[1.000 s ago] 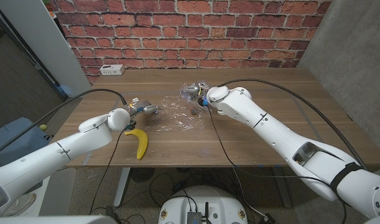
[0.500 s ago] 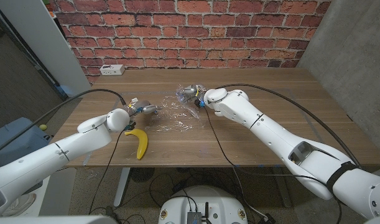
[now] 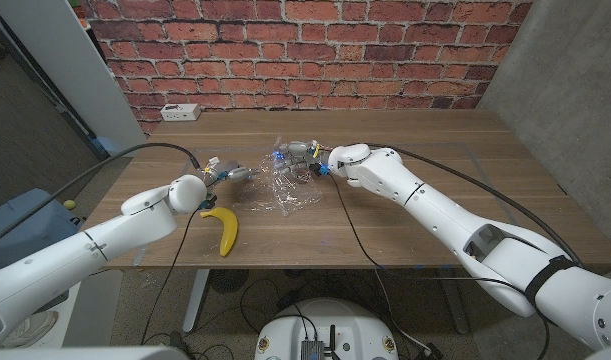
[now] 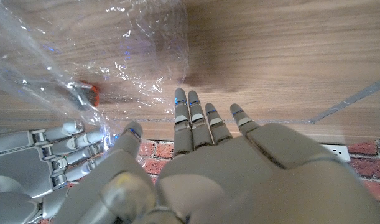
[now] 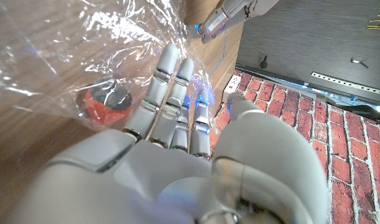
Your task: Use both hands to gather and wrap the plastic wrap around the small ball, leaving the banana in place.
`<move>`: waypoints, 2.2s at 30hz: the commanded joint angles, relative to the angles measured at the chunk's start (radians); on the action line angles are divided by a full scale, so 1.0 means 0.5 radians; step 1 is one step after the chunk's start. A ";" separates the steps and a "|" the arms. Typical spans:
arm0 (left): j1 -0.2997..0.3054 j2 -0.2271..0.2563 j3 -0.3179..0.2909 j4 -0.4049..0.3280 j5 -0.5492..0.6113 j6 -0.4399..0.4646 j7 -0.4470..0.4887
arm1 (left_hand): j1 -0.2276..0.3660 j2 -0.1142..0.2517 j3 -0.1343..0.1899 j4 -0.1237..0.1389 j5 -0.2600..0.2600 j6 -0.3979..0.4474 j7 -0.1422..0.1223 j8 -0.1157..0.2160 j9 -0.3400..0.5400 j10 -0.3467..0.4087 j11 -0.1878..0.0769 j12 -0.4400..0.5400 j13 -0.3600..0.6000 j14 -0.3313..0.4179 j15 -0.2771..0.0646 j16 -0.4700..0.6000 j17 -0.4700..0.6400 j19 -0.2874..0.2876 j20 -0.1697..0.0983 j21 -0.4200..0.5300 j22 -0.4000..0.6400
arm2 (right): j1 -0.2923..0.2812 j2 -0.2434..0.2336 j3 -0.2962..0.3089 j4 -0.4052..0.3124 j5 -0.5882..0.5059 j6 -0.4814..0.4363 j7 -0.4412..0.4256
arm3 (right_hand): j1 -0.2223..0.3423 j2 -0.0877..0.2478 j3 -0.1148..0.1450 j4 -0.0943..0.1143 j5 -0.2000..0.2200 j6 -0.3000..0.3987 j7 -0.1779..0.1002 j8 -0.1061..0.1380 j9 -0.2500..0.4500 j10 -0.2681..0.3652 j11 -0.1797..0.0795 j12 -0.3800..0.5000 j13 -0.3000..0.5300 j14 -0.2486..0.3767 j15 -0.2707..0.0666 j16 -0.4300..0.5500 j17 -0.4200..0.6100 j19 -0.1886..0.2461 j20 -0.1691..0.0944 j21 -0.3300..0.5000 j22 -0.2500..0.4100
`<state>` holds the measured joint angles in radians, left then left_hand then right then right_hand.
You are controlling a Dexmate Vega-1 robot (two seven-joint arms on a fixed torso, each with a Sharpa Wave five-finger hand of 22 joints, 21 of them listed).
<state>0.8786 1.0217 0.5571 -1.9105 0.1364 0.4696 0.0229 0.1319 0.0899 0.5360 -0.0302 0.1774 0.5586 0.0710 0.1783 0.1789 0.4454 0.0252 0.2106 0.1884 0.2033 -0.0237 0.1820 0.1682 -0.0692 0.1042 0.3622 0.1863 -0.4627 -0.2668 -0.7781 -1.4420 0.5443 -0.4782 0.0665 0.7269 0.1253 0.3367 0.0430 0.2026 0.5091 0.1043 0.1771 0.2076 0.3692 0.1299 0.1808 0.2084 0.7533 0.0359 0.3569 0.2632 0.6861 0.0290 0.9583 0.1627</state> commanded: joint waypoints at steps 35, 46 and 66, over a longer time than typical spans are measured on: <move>0.233 -0.098 -0.217 0.272 0.056 -0.697 0.445 | 0.213 0.125 0.356 -0.055 0.025 -0.200 -0.127 0.004 0.019 -0.175 -0.036 -0.037 0.027 0.121 0.007 -0.016 0.015 0.259 0.085 0.061 0.038 | -0.191 -0.065 0.008 0.285 -0.549 1.487 0.266 | -0.219 0.028 -0.025 -0.284 0.011 -0.411 -0.248 0.157 -0.041 -0.257 -0.097 0.136 -0.028 -0.740 0.036 -0.199 -0.032 -0.628 0.303 -0.980 0.021; 0.077 -0.107 -0.112 0.366 0.112 -0.769 0.233 | 0.078 -0.060 0.211 -0.059 -0.021 -0.302 -0.165 -0.005 0.010 -0.298 -0.080 -0.048 0.018 -0.002 -0.019 -0.017 0.013 0.190 0.057 0.026 0.035 | -0.326 -0.365 -0.016 -0.225 -1.052 1.188 -0.056 | -0.039 0.012 0.038 -0.430 0.028 -0.229 -0.293 0.166 -0.041 -0.118 -0.174 0.140 -0.022 -0.754 -0.042 -0.172 -0.014 -0.714 0.282 -1.063 0.027; -0.079 -0.116 -0.051 0.467 0.069 -0.874 -0.043 | -0.059 -0.104 0.128 0.005 -0.009 -0.396 -0.180 0.001 0.003 -0.388 -0.121 -0.032 0.007 -0.205 0.029 -0.019 0.018 0.041 0.096 -0.046 0.037 | -0.474 -0.717 -0.172 -0.963 -1.756 0.189 -0.054 | 0.179 -0.070 0.057 -0.444 -0.034 -0.399 -0.399 0.045 -0.031 -0.356 -0.290 0.027 0.008 -1.170 -0.088 -0.266 0.030 -0.936 0.203 -1.224 0.038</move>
<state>0.8826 0.9684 0.5099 -1.7005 0.1650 0.0434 0.0725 0.1167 0.0658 0.6159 -0.0297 0.1708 0.3727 -0.0196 0.1769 0.1813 0.2627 -0.0323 0.1928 0.1905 0.1169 -0.0148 0.1770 0.1748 -0.0320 0.1469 0.3460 0.2027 -0.6666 -0.5463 -0.8216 -1.7633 -0.1681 -0.1703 0.0326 0.7881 0.0923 0.3601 -0.1707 0.1885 0.3117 -0.0721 0.1995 0.1887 0.2095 -0.0053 0.1994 0.2073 0.1896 -0.0138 0.2290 0.2723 0.2321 0.1298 0.3549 0.1796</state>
